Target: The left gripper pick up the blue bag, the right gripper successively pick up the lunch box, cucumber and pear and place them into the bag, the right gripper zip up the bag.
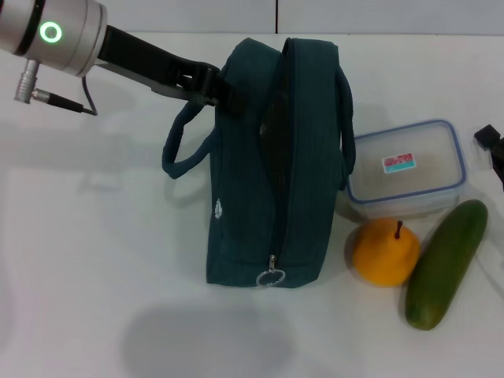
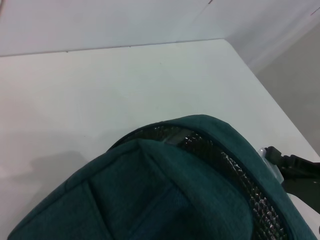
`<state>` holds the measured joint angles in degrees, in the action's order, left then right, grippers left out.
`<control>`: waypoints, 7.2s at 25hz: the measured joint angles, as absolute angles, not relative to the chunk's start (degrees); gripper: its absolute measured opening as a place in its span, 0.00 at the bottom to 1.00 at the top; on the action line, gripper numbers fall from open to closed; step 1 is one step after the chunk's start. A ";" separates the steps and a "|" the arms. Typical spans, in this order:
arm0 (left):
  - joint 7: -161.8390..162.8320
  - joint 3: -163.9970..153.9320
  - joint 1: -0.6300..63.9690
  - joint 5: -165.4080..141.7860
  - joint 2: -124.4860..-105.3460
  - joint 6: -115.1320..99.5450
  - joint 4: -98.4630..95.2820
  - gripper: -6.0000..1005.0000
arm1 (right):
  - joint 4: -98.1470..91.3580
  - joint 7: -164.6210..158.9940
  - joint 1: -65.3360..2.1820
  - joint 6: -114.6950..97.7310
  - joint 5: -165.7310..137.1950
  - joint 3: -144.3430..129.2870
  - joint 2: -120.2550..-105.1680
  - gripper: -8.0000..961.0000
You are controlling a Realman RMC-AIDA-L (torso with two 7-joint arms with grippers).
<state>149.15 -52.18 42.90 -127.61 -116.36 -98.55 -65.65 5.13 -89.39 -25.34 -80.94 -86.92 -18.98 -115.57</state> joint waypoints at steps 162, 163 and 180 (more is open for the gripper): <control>143.70 -52.91 43.33 -128.15 -116.63 -97.83 -63.46 0.06 | 4.31 -89.47 -23.52 -77.95 -86.75 -26.64 -115.75 0.22; 143.70 -52.91 43.34 -128.15 -116.63 -97.83 -63.46 0.06 | 4.31 -89.47 -23.51 -77.95 -86.75 -26.48 -115.75 0.22; 143.92 -53.10 43.46 -128.14 -116.70 -97.82 -63.46 0.06 | 4.02 -89.47 -23.09 -78.10 -86.74 -25.26 -115.57 0.15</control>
